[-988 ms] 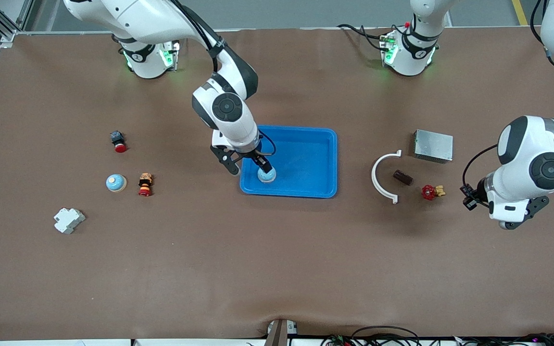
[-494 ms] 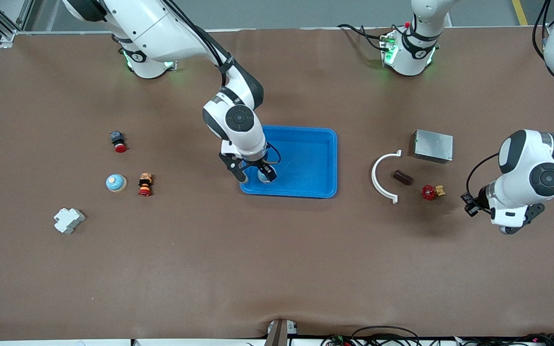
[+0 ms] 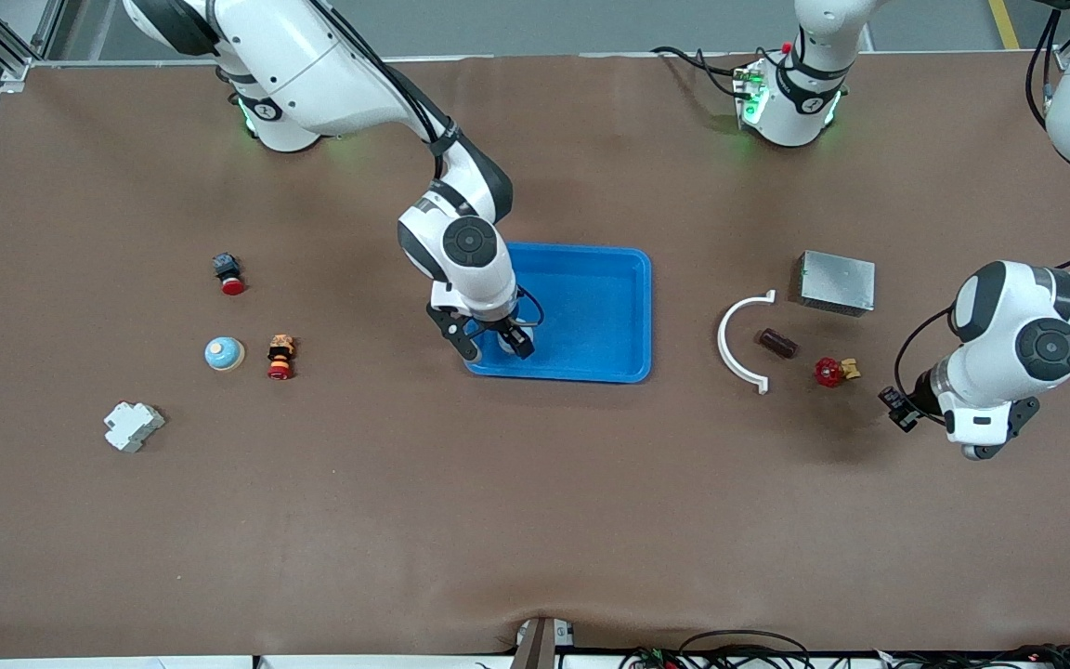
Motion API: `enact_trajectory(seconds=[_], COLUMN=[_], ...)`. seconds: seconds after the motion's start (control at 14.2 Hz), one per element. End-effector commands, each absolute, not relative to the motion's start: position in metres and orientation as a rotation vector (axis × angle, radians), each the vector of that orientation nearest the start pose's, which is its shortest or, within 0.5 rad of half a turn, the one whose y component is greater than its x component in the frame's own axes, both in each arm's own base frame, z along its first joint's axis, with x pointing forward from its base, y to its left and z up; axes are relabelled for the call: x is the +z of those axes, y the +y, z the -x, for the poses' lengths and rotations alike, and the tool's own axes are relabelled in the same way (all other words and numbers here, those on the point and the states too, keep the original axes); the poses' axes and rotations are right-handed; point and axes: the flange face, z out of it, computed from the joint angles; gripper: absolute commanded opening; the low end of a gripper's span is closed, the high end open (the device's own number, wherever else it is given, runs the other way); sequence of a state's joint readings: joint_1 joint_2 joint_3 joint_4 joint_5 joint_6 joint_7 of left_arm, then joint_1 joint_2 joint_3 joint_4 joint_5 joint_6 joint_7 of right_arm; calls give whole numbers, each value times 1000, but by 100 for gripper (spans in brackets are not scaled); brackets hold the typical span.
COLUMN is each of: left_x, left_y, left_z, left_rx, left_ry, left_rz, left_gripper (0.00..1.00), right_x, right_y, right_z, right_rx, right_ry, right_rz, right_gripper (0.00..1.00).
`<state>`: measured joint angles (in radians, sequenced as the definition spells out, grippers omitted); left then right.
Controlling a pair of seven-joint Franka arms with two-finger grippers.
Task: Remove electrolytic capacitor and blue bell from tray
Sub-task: 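Grasp the second bell with the right gripper while the left gripper hovers, then set the capacitor beside the red valve while the right gripper lifts the bell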
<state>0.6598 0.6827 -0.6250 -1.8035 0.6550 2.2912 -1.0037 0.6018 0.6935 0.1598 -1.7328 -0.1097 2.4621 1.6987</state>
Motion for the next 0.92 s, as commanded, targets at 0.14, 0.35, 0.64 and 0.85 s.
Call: enact_trajectory(seconds=[0.14, 0.35, 0.64, 0.85], left_x=[220, 217, 213, 202], left_y=[67, 68, 73, 68], left_z=[-652, -650, -648, -648], left_rx=[-131, -105, -89, -68], left_ry=[-803, -497, -405, -385], left_rz=[2947, 3006, 3020, 3036], left_gripper=[0, 0, 0, 0], right_x=[192, 191, 197, 199], right_y=[465, 465, 468, 469], right_z=[-498, -498, -501, -501], right_rx=[-22, -21, -25, -26], right_ry=[1339, 1340, 1336, 1334], right_rz=[2773, 2774, 2763, 2759], right_gripper=[100, 100, 84, 33])
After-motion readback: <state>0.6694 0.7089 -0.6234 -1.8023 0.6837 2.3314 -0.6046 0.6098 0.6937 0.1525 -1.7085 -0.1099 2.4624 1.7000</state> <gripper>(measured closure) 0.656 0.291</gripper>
